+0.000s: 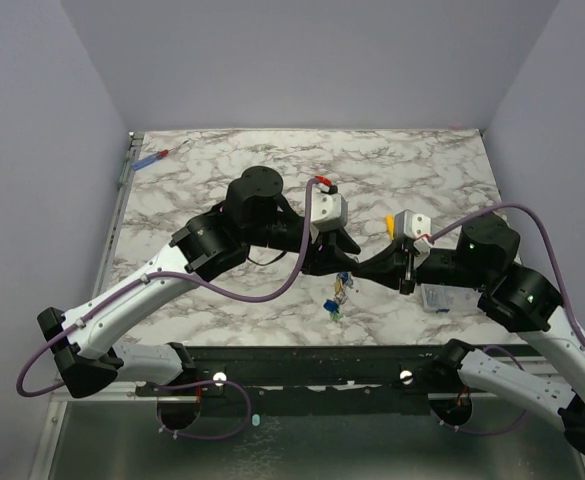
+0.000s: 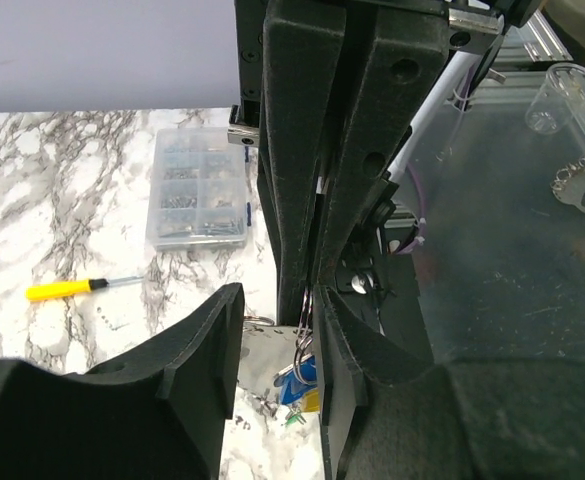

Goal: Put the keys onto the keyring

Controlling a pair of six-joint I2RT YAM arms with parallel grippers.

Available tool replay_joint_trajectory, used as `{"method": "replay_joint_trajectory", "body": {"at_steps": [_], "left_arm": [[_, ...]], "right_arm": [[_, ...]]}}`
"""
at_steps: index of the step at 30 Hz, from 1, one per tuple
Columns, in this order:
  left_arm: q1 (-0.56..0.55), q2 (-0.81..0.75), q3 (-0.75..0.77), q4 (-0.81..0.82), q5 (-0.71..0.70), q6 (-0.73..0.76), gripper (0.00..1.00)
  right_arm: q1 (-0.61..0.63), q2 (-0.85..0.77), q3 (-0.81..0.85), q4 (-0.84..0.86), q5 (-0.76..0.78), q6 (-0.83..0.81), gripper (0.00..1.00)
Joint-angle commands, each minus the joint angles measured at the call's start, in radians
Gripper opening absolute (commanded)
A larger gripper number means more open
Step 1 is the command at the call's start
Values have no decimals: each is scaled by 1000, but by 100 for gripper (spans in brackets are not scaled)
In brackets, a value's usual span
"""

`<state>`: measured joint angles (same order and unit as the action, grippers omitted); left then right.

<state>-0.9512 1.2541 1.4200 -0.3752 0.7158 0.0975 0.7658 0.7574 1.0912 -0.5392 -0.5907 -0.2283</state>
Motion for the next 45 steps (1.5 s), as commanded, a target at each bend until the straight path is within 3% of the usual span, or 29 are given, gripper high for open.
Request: {"method": "replay_joint_trajectory", "body": {"at_steps": [1,7,10,16,21,24,28,36,45], "left_arm": [[-5,4,-14,15,3,-3,38],[-4,-6,-32,15,-26,0,34],[-3,-15,-42,15,-42,-2,27],[-3,-15,-51,13,-58,-2,0],[-3,-14,-33,-10,-98,23,0],[-3,-8,-1,-51,-111,56,0],[-2,-8,22,-75,-121,72,0],[-1,-12,25,-77,-104,76,0],[-1,0,44,-113,-80,91,0]], "right_arm": [[3,-1,43,59,14,11,1],[3,-8,47,67,25,11,1],[4,-13,48,70,29,12,1],[4,-20,49,83,20,20,1],[4,-38,35,101,25,22,2],[4,-45,35,75,46,13,28],[3,-47,29,32,58,5,50],[4,-45,27,-27,103,-22,53],[5,31,72,-65,123,-68,43]]}}
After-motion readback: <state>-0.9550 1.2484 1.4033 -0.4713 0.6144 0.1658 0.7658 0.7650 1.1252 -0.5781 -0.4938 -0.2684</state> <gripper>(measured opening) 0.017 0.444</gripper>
